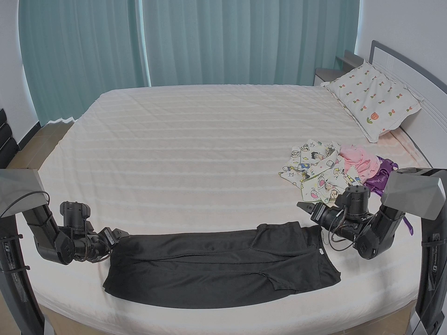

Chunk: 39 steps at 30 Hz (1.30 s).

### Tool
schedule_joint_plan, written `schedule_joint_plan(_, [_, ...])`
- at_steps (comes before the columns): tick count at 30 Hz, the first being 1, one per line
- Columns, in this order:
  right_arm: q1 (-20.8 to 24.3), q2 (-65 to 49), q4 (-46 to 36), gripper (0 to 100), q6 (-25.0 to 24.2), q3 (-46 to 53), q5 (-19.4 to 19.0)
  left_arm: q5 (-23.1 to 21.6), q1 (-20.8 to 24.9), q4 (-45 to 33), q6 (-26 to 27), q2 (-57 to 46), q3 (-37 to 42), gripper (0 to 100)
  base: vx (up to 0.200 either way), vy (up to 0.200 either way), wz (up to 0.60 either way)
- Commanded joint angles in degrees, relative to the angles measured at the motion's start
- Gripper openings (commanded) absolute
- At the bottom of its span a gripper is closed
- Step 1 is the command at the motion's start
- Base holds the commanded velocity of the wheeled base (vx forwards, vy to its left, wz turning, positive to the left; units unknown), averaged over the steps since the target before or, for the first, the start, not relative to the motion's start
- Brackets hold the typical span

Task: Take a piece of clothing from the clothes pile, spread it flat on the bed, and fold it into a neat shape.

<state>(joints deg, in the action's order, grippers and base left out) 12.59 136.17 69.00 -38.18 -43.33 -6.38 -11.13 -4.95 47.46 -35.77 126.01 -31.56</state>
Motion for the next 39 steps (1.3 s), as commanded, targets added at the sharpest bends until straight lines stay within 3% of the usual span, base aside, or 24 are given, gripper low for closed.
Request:
schedule_joint_plan(1, [-1.4, -2.6, -0.1, 100, 0.1, 0.6, 0.8, 0.1, 0.1, 0.6, -0.1, 2.3, -0.1, 100, 0.000, 0.000, 0.00])
schedule_joint_plan(12, [5.5, 2.0, -0.6, 100, -1.1, 2.5, -4.3, 0.0, 0.2, 4.6, -3.8, 2.9, 0.0, 100, 0.000, 0.000, 0.00])
schedule_joint_plan(17, [5.3, 2.4, -1.1, 100, -1.0, 2.7, -4.3, 0.0, 0.2, 4.5, -3.8, 2.9, 0.0, 100, 0.000, 0.000, 0.00])
schedule_joint_plan(21, [4.7, 2.2, -6.2, 100, -0.6, 2.8, -4.1, 0.0, 0.2, 4.6, -3.8, 3.0, 0.1, 100, 0.000, 0.000, 0.00])
schedule_joint_plan(26, [4.9, -0.2, -5.5, 100, -1.3, 2.8, -1.4, 0.0, 0.2, 4.6, -3.8, 3.0, 0.1, 100, 0.000, 0.000, 0.00])
schedule_joint_plan(28, [5.1, -2.5, -6.0, 100, -2.5, 2.9, 0.1, 0.0, 0.2, 4.6, -3.8, 3.0, 0.0, 100, 0.000, 0.000, 0.00])
schedule_joint_plan(31, [9.0, -6.2, -7.3, 100, -11.7, 3.2, 1.4, 0.0, 0.2, 4.6, -3.8, 3.0, 0.1, 100, 0.000, 0.000, 0.00])
schedule_joint_plan(39, [13.5, -5.1, -12.3, 100, -16.0, 3.2, 3.1, 0.0, 0.2, 4.6, -3.7, 3.2, 0.2, 100, 0.000, 0.000, 0.00])
